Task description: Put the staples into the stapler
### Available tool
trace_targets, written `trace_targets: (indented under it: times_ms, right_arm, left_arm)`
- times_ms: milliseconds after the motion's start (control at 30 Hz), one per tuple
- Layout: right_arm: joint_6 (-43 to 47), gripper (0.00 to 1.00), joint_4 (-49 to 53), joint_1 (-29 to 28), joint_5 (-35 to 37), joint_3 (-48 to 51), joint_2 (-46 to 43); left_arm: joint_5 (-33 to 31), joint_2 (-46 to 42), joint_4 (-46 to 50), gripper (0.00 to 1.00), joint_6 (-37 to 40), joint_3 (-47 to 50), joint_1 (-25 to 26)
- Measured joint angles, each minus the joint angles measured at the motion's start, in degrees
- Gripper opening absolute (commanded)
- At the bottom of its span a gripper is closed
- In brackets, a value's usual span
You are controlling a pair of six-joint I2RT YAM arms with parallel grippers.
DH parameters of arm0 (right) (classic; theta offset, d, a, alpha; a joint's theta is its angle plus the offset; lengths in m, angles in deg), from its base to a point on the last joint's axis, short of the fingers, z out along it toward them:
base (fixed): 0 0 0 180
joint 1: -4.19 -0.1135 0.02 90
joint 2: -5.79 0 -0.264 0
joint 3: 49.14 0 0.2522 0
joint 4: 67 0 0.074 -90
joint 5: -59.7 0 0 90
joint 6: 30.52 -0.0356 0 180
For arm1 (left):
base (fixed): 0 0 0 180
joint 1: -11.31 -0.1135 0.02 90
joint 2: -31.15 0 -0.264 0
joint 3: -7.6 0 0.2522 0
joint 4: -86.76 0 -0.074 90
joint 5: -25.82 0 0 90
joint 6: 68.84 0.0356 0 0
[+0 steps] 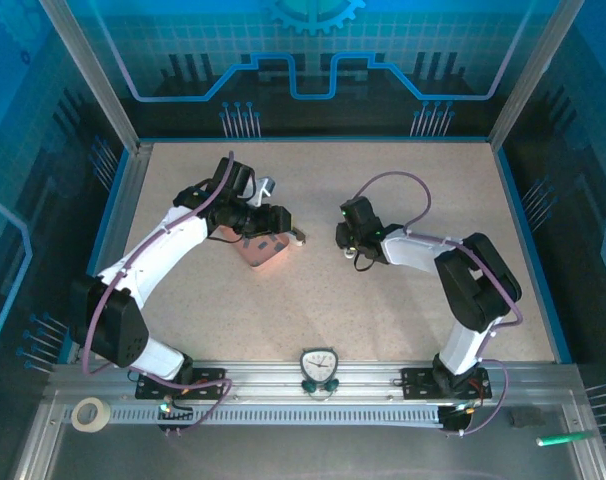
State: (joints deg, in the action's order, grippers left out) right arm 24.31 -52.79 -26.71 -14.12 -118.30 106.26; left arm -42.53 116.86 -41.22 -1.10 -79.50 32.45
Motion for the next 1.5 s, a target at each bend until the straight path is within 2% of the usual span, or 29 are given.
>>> trace_targets:
  times_ms: [433,633,867,967,1100,1233,1367,1500]
  right_arm:
    - [-0.4,0.15,-3.6,0.2,5.3,2.6,2.3]
    - [-0.4,0.35,-4.0,0.3,4.4,4.0,2.3]
    - [0.7,0.5,-4.3,0.4,2.9,5.2,1.7]
    - [1.1,0.52,-2.1,0.4,2.4,6.1,-0.9]
    - [2.0,0.52,2.3,0.5,1.7,6.2,-8.7]
    - [2.6,0.52,8.5,0.4,-0.4,2.9,-15.4]
    - [3.6,0.51,15.3,-0.7,-3.3,-4.1,-16.1]
    - [6.2,0.53,21.5,-3.5,-5.4,-12.9,-12.2]
  left_arm:
    - [0.0,0.1,-1.3,0.56,-0.3,0.2,0.0]
    - [0.0,0.3,-1.5,0.56,-0.3,0.2,0.0]
    - [0.0,0.5,-1.8,0.57,-0.3,0.2,-0.1]
    - [0.1,0.5,-1.8,0.57,-0.4,0.5,-0.2]
    - [0.3,0.8,-1.6,0.58,-1.1,1.3,-0.9]
    - [0.8,2.9,-1.7,0.58,-1.7,1.3,-1.2]
    - [0.9,5.4,-1.7,0.58,-1.8,1.3,-1.2]
    - [0.2,7.0,-1.7,0.58,-1.9,1.3,-2.4]
